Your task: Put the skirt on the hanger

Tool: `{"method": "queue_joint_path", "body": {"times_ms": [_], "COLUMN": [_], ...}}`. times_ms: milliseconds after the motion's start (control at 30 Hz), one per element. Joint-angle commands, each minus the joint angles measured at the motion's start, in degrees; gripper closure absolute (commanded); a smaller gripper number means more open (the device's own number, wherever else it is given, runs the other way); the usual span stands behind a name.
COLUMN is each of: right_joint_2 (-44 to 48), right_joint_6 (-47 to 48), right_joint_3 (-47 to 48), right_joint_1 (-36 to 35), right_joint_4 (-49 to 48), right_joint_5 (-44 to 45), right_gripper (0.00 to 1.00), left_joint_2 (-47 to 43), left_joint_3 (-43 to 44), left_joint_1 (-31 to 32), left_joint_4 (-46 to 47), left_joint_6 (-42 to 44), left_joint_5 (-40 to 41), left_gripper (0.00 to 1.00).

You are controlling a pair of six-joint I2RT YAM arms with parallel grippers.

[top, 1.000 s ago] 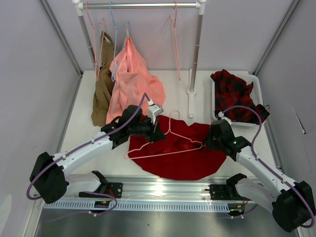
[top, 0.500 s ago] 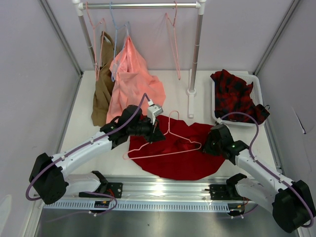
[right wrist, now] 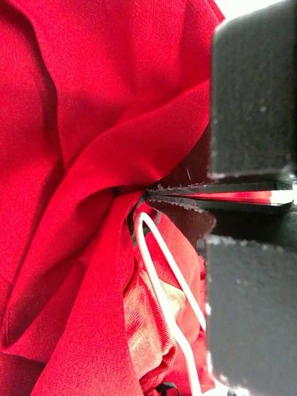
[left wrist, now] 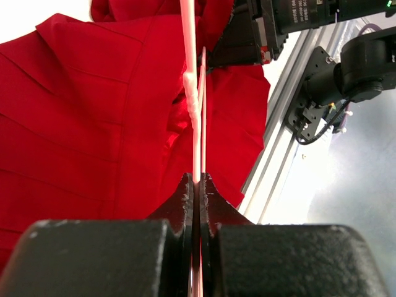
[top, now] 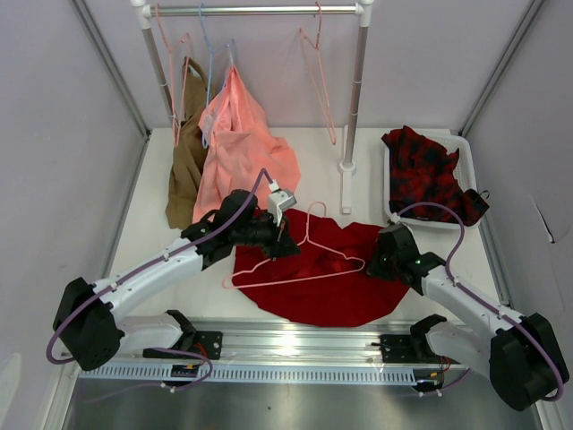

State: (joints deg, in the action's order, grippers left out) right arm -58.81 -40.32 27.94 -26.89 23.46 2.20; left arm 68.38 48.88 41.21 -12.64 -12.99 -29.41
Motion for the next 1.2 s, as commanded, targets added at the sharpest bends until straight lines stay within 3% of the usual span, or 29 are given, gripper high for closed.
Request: {"method": "queue_joint_path", "body": {"times_ms": [0, 767, 1167], "right_joint_2": [0.8, 0.1, -0.9], "right_joint_6": [0.9, 3.8, 5.0], "right_joint_3": [2.7, 8.6, 10.5], "right_joint_1": [0.3, -0.4, -5.4], "right_joint_4": [-0.2, 3.4, 2.6], "right_joint_5": [2.5, 0.2, -1.3], "right_gripper": [1.0, 1.0, 1.0], "left_joint_2": [0.2, 4.3, 6.6], "left_joint_3": [2.4, 5.0, 8.0], "left_joint_1": [-0.1, 0.3, 0.0], "left_joint_4": [0.8, 5.0, 4.8], "left_joint_6": [1.6, 0.9, 0.3], "left_joint_5": [-2.9, -9.3, -6.6], "left_gripper": [1.0, 1.0, 1.0]}}
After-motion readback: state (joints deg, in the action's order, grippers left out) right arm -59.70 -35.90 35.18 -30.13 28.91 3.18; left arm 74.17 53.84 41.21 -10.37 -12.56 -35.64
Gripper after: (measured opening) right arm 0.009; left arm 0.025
